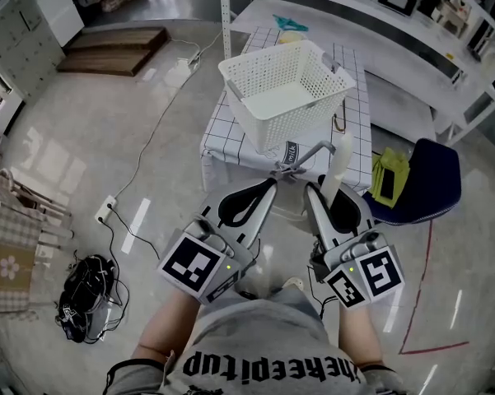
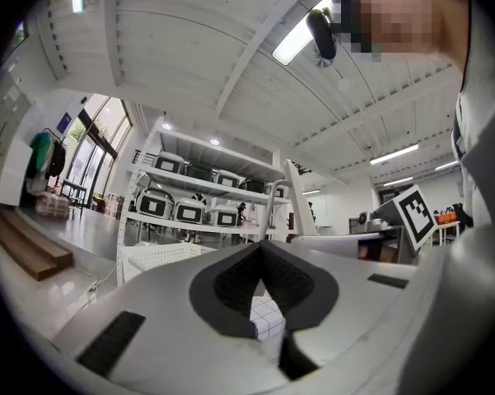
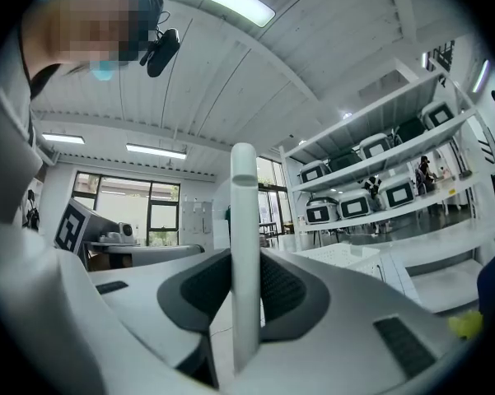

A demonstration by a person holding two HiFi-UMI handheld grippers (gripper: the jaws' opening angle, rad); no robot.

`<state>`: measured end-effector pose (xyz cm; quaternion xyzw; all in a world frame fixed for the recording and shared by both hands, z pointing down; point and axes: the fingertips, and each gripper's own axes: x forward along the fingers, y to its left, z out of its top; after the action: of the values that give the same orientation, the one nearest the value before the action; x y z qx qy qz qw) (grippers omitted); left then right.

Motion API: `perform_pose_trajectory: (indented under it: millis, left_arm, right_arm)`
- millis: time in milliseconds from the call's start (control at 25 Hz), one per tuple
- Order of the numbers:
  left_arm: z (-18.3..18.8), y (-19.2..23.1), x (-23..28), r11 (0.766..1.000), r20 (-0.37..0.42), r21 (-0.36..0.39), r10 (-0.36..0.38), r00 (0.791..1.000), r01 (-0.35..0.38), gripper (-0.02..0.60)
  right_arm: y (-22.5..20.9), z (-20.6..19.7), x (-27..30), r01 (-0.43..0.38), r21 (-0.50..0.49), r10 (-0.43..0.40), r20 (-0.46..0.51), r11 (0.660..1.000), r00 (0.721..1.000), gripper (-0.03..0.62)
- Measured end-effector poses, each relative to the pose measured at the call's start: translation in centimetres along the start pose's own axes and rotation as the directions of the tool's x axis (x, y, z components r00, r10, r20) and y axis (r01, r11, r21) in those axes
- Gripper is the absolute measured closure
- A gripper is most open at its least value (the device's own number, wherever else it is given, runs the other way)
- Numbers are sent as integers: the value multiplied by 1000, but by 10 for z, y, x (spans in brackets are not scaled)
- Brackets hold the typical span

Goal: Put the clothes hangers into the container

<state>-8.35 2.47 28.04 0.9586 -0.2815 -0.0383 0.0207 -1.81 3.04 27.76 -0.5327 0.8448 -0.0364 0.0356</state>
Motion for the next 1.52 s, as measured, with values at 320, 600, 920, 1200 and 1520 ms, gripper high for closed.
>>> perform_pose_trajectory:
  millis: [320, 600, 920, 1200, 1520]
  left_arm:
    - [-2, -19, 25, 1000, -6, 15, 14, 1000, -14, 557]
    - [-1, -44, 54, 999, -4, 26, 35, 999, -35, 557]
    - [-7, -83, 93, 998, 16, 20, 66, 998, -66, 557]
    - [-8, -106, 115, 995, 21, 8, 99, 995, -100, 557]
    - [-9, -106, 128, 993, 4, 23, 119, 993, -119, 557]
  right_arm:
    - [-32, 6, -16, -7, 39, 6, 29, 999, 1000, 500]
    - [-75, 20, -39, -43, 122, 34, 77, 992, 996, 500]
    - [-120, 33, -71, -67, 91, 59, 81, 994, 995, 500]
    - [-151, 39, -98, -85, 97, 77, 89, 992, 993, 500]
    - [-167, 42, -98, -106, 119, 94, 103, 987, 990, 500]
